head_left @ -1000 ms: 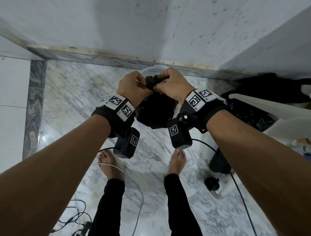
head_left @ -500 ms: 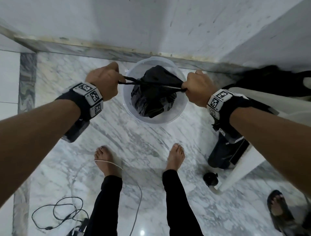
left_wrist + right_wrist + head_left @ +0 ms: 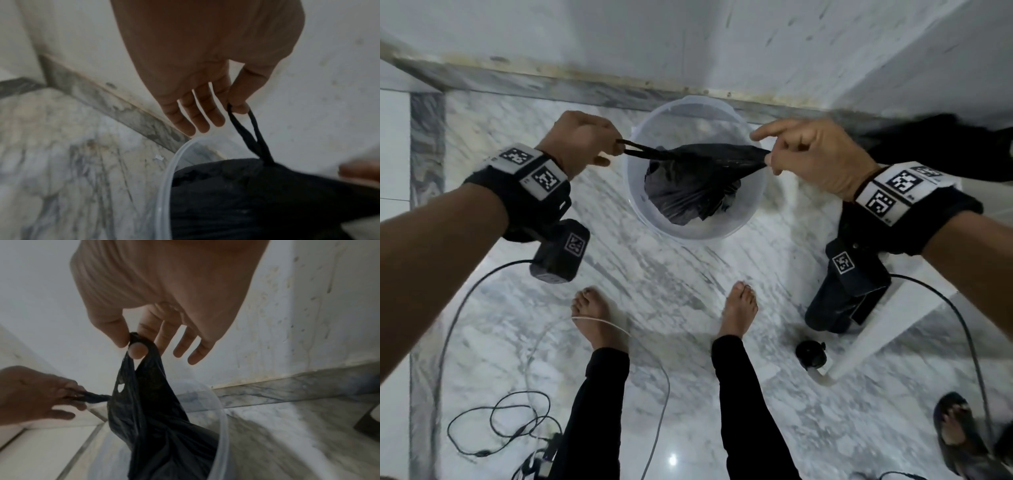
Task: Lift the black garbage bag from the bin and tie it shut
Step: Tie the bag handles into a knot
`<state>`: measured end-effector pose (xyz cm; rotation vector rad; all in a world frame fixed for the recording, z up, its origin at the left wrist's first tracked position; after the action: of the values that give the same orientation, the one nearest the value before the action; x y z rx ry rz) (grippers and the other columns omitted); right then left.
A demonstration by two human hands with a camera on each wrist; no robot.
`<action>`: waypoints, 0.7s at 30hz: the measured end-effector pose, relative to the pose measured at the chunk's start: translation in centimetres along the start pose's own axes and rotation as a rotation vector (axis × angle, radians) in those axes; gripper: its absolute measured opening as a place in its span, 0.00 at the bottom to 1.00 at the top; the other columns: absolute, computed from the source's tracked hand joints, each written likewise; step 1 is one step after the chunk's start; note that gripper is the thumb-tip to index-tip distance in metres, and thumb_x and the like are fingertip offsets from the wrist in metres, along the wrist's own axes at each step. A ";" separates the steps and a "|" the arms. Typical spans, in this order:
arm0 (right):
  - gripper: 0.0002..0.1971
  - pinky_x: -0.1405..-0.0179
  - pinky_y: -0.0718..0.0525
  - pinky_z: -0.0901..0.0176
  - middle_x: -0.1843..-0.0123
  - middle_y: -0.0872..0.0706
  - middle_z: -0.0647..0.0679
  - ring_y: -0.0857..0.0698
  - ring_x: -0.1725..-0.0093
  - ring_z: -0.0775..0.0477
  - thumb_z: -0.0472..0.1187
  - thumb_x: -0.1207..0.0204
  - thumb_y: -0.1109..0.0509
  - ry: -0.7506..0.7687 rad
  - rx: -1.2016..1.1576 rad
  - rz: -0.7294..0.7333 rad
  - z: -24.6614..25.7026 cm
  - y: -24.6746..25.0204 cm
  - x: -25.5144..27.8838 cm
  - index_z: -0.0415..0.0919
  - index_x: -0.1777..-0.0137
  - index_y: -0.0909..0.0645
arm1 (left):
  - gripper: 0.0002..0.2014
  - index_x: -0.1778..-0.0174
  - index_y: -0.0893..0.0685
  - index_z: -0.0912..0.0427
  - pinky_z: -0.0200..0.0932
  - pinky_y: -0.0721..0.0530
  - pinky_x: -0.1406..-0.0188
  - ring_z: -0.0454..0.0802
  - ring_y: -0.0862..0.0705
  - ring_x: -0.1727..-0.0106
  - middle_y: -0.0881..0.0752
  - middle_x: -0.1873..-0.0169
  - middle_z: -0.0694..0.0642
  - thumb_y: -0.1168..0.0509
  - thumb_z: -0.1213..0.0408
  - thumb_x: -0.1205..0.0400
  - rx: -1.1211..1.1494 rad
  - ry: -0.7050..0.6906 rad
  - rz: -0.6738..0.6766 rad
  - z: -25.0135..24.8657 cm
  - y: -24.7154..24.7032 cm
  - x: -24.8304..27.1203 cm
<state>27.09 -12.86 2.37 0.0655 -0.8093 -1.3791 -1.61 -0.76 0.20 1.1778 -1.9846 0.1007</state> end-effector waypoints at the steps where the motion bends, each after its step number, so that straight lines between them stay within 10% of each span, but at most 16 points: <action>1: 0.13 0.54 0.22 0.70 0.43 0.11 0.55 0.14 0.47 0.55 0.37 0.29 0.31 -0.004 -0.080 0.017 0.7 -0.1 0.0 0.45 0.75 0.17 | 0.10 0.71 0.20 0.61 0.42 0.14 0.53 0.46 0.18 0.61 0.14 0.75 0.50 0.41 0.76 0.27 0.069 0.048 -0.013 0.0 -0.1 0.0; 4: 0.19 0.49 0.20 0.56 0.60 0.08 0.49 0.17 0.41 0.30 0.36 0.28 0.34 0.031 -0.155 0.028 2.1 -1.0 -0.4 0.54 0.77 0.16 | 0.14 0.73 0.20 0.62 0.44 0.13 0.51 0.50 0.13 0.58 0.13 0.78 0.49 0.46 0.80 0.28 0.238 0.121 -0.041 0.5 -0.1 0.0; 7: 0.18 0.53 0.23 0.60 0.70 0.19 0.22 0.18 0.45 0.21 0.38 0.30 0.34 0.064 -0.101 0.031 2.6 -1.9 -0.7 0.27 0.78 0.24 | 0.14 0.76 0.20 0.61 0.52 0.18 0.43 0.54 0.12 0.56 0.14 0.79 0.51 0.48 0.76 0.30 0.414 0.173 -0.038 0.9 -0.1 0.4; 11: 0.18 0.68 0.15 0.53 0.73 0.18 0.27 0.11 0.62 0.39 0.36 0.31 0.35 0.120 -0.163 0.051 2.7 -2.3 -0.6 0.21 0.76 0.23 | 0.11 0.78 0.23 0.58 0.54 0.21 0.38 0.58 0.12 0.52 0.16 0.77 0.51 0.47 0.73 0.33 0.561 0.204 0.004 0.7 -0.4 1.1; 13: 0.15 0.78 0.23 0.63 0.68 0.14 0.24 0.17 0.73 0.41 0.37 0.33 0.35 0.074 -0.315 0.044 2.8 -2.3 -0.6 0.38 0.78 0.14 | 0.05 0.79 0.23 0.58 0.54 0.21 0.35 0.58 0.12 0.51 0.17 0.76 0.52 0.43 0.69 0.42 0.633 0.213 0.037 0.5 -0.8 1.4; 17: 0.11 0.76 0.27 0.60 0.86 0.24 0.49 0.22 0.77 0.37 0.41 0.40 0.34 -0.030 -0.621 -0.118 2.6 -2.2 -1.2 0.43 0.82 0.21 | 0.06 0.75 0.25 0.60 0.52 0.18 0.37 0.58 0.13 0.55 0.18 0.74 0.55 0.41 0.64 0.46 0.823 0.244 0.050 0.5 -1.4 1.6; 21: 0.08 0.71 0.23 0.57 0.78 0.19 0.47 0.29 0.80 0.50 0.38 0.32 0.41 -0.203 -0.881 -0.128 2.2 -2.4 -1.5 0.40 0.72 0.29 | 0.08 0.72 0.25 0.63 0.52 0.15 0.43 0.57 0.18 0.66 0.25 0.76 0.57 0.41 0.66 0.45 0.992 0.267 -0.012 0.8 -2.1 1.6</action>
<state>23.94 -11.23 2.12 -0.7246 -0.3040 -1.7765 -0.86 -3.44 0.06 1.6427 -1.6812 1.2775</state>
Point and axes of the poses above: each hand's wrist, its own x-axis away from the middle knuckle, its own y-axis out of the back of the hand, z = x × y, the point moved 1 cm from there along -x, towards the middle knuckle
